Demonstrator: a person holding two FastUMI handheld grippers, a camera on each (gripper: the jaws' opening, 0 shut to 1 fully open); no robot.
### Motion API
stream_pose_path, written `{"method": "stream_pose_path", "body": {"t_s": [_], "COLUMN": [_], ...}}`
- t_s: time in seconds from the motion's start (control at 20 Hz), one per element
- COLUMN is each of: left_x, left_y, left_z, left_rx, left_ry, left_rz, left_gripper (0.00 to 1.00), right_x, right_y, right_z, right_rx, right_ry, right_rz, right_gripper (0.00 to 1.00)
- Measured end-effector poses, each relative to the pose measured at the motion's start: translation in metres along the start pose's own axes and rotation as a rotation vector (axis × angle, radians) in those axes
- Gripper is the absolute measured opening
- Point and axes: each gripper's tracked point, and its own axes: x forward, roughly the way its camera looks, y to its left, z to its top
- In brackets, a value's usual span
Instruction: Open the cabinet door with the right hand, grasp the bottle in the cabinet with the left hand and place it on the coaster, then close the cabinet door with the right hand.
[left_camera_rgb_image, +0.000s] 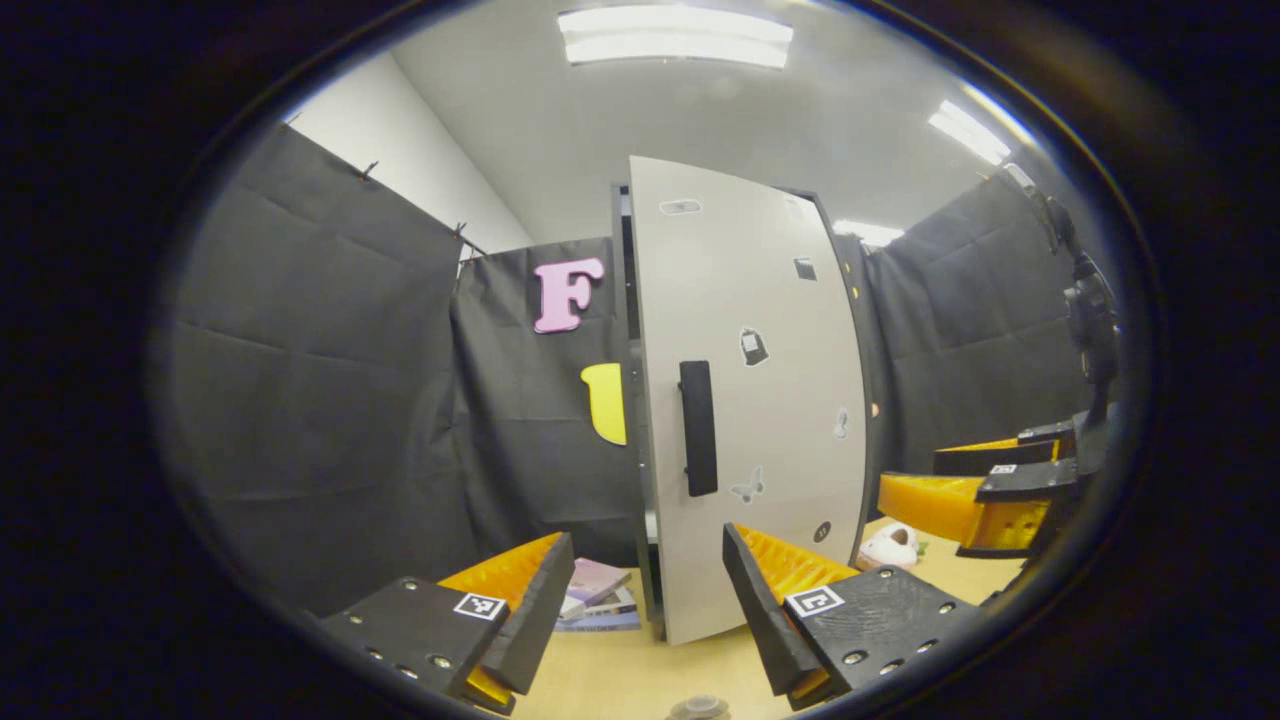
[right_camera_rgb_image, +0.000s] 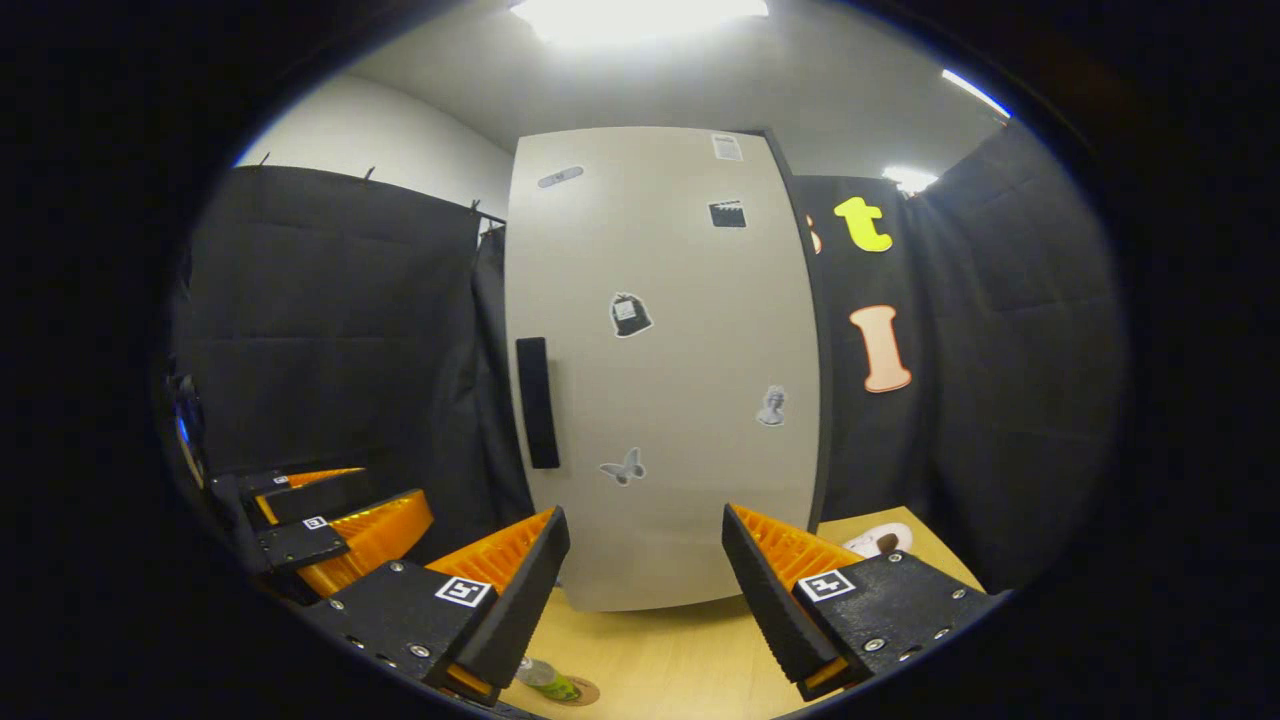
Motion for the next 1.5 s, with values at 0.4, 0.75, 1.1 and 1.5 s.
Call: {"method": "stream_pose_path", "body": {"t_s": [0.4,0.75,1.1,1.5], "left_x": [0.008,0.009,0.006,0.005], "left_y": [0.002,0.001,0.003,0.003], "left_z": [-0.007,-0.004,0.005,0.009], "left_rx": [-0.062,-0.039,-0.054,-0.058], "left_ry": [-0.007,0.008,-0.015,-0.003], "left_rz": [-0.009,0.001,0.020,0.024], "left_gripper": [0.90,0.85,0.90,0.81], "right_x": [-0.006,-0.011,-0.018,-0.014], "right_y": [-0.009,-0.038,-0.046,-0.050], "right_z": [-0.015,-0.015,-0.007,0.020], "right_rx": [-0.030,0.007,0.024,0.045], "right_ry": [0.027,0.042,0.001,-0.081], "right_rz": [-0.068,-0.147,-0.197,-0.192], "right_gripper": [0.96,0.95,0.95,0.95]}}
